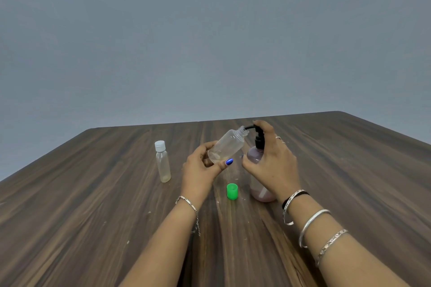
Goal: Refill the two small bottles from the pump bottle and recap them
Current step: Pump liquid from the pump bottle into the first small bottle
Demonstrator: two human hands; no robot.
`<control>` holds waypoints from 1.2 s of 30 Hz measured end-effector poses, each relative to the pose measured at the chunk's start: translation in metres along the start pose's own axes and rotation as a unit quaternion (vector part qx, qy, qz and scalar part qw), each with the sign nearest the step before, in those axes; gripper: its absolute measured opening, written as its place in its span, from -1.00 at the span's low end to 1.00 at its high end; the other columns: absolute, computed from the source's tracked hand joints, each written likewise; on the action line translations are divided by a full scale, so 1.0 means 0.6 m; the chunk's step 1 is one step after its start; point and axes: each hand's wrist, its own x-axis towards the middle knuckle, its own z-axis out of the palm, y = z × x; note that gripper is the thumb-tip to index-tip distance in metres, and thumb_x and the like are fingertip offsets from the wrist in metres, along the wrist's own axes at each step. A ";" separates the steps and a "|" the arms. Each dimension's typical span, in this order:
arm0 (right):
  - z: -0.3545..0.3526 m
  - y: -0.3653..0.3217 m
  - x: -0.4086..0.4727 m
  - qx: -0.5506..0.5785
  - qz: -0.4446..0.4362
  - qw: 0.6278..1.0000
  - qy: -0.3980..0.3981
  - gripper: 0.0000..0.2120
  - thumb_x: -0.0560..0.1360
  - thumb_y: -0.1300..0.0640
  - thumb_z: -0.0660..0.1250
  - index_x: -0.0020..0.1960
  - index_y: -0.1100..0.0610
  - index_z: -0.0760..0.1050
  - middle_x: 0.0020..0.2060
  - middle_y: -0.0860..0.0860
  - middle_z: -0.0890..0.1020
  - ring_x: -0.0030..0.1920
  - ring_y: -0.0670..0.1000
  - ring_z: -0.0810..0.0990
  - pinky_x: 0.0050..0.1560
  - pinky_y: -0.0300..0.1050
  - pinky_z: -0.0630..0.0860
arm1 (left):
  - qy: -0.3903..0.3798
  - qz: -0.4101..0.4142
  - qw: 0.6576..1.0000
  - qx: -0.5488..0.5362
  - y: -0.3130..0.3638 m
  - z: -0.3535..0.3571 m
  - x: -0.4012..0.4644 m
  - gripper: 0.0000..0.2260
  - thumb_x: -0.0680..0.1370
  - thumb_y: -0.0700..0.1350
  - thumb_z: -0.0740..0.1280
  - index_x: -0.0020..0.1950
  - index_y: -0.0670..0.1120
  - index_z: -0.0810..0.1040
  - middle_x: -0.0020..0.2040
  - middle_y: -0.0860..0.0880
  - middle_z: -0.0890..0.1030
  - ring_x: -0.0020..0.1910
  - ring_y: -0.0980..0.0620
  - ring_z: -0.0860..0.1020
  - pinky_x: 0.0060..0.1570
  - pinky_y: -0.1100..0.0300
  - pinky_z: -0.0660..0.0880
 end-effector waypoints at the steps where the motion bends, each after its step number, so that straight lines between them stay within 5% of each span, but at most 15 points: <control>1: 0.001 0.001 0.001 0.005 0.003 1.000 0.005 -0.36 0.33 0.07 0.37 0.23 -0.21 0.07 -0.12 -0.08 0.51 -0.05 0.04 0.54 -0.20 -0.17 0.37 | 0.001 0.000 1.000 0.001 0.000 0.000 0.000 -0.63 0.32 -0.16 0.53 0.04 0.06 0.52 -0.10 0.12 0.63 -0.23 0.35 0.56 -0.09 0.38 0.51; 11: -0.002 0.006 -0.002 0.006 0.013 1.000 0.010 -0.34 0.35 0.04 0.39 0.26 -0.22 0.06 -0.14 -0.12 0.44 -0.08 0.00 0.51 -0.20 -0.18 0.34 | -0.003 -0.003 1.000 -0.001 0.001 0.003 -0.003 -0.62 0.31 -0.15 0.53 0.08 0.01 0.54 -0.09 0.08 0.65 -0.17 0.23 0.59 -0.04 0.28 0.53; 15: -0.005 0.006 -0.001 0.008 0.016 1.000 0.008 -0.28 0.35 0.03 0.39 0.30 -0.26 0.01 -0.13 -0.12 0.43 -0.10 -0.03 0.46 -0.18 -0.16 0.37 | -0.007 -0.001 1.000 0.011 0.001 0.003 -0.003 -0.61 0.31 -0.13 0.53 0.09 0.03 0.53 -0.09 0.12 0.64 -0.20 0.32 0.57 -0.07 0.34 0.52; 24: 0.001 0.007 -0.001 0.018 0.026 0.999 0.015 -0.41 0.35 0.04 0.39 0.18 -0.21 0.08 -0.13 -0.12 0.45 -0.04 0.03 0.54 -0.17 -0.15 0.36 | -0.005 -0.008 1.000 0.007 -0.001 0.004 -0.004 -0.63 0.31 -0.15 0.53 0.04 0.07 0.52 -0.12 0.12 0.63 -0.23 0.32 0.57 -0.10 0.37 0.51; 28: 0.000 0.012 -0.003 0.003 0.013 1.000 0.012 -0.35 0.36 0.02 0.39 0.26 -0.22 0.04 0.09 -0.06 0.47 0.08 0.02 0.50 -0.17 -0.14 0.37 | -0.007 -0.006 1.000 0.007 0.000 0.003 -0.003 -0.63 0.31 -0.14 0.53 0.04 0.07 0.52 -0.12 0.14 0.63 -0.22 0.32 0.57 -0.11 0.37 0.51; 31: 0.003 0.018 0.002 -0.022 -0.023 0.998 0.048 -0.25 0.32 0.02 0.44 0.35 -0.14 0.07 0.32 -0.10 0.23 0.29 0.01 0.31 -0.17 -0.16 0.47 | -0.006 -0.005 1.000 0.004 0.001 0.004 -0.002 -0.64 0.31 -0.15 0.53 0.00 0.11 0.50 -0.13 0.14 0.62 -0.25 0.34 0.56 -0.13 0.39 0.50; 36: 0.011 0.025 0.004 -0.034 -0.100 0.989 0.101 -0.21 0.29 0.02 0.41 0.43 0.04 0.12 0.36 -0.08 0.21 0.32 -0.02 0.24 -0.01 -0.20 0.43 | -0.009 0.001 1.000 -0.003 0.005 0.006 -0.004 -0.64 0.32 -0.17 0.52 0.03 0.06 0.51 -0.12 0.10 0.62 -0.25 0.33 0.56 -0.20 0.49 0.46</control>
